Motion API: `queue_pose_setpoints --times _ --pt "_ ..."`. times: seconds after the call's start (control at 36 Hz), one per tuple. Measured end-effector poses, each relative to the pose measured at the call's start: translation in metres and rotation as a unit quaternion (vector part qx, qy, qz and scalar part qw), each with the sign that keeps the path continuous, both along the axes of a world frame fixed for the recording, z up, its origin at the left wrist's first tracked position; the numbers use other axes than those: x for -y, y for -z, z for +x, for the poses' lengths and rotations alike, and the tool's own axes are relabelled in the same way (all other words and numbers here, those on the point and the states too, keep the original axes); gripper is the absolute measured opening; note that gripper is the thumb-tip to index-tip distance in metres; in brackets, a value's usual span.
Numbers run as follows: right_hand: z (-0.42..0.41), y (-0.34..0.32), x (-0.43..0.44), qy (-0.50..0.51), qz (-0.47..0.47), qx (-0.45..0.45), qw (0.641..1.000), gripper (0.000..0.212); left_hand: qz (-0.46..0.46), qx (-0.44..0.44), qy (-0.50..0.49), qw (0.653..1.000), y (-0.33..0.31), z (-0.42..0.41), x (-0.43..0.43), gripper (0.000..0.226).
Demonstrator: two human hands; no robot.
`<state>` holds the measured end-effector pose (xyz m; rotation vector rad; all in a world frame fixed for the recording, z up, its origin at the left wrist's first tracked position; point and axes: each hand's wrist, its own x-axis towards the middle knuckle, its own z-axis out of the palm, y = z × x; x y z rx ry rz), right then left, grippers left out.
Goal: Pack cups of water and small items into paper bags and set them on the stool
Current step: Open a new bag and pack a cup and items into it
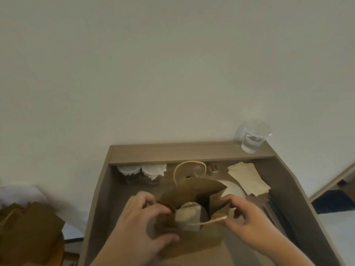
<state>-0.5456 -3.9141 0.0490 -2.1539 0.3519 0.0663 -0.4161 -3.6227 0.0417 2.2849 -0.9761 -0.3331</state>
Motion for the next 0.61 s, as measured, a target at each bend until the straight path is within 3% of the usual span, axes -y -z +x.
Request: queue_pose_setpoints --times 0.08,0.17,0.25,0.33,0.44,0.5,0.56,0.61 --pt "0.012 0.004 0.012 -0.015 -0.035 0.018 0.999 0.015 -0.02 0.021 -0.016 0.999 0.007 -0.002 0.008 0.049" --pt "0.016 0.012 0.026 -0.03 -0.148 0.056 0.987 0.004 -0.061 0.006 -0.04 0.997 0.01 -0.001 0.016 0.03" --pt "0.02 0.009 0.035 -0.07 -0.108 0.063 0.99 0.008 -0.098 0.02 -0.059 0.993 0.01 -0.005 0.027 0.011" --pt "0.025 0.009 0.036 -0.076 -0.039 0.086 0.993 0.022 -0.14 0.038 -0.121 0.982 0.011 -0.013 0.035 0.019" --pt "0.024 0.017 0.033 -0.008 0.044 0.139 0.989 0.038 -0.167 0.018 -0.209 0.964 0.018 -0.024 0.042 0.046" --pt "0.026 0.016 0.033 -0.002 0.049 0.137 0.989 0.051 -0.172 -0.002 -0.233 0.957 0.02 -0.027 0.045 0.057" --pt "0.028 0.012 0.036 -0.045 0.034 0.107 0.993 0.08 -0.157 -0.004 -0.227 0.961 0.019 -0.028 0.047 0.064" --pt "0.035 0.003 0.039 -0.104 0.004 0.059 0.993 0.079 -0.134 0.008 -0.194 0.972 0.013 -0.026 0.048 0.054"
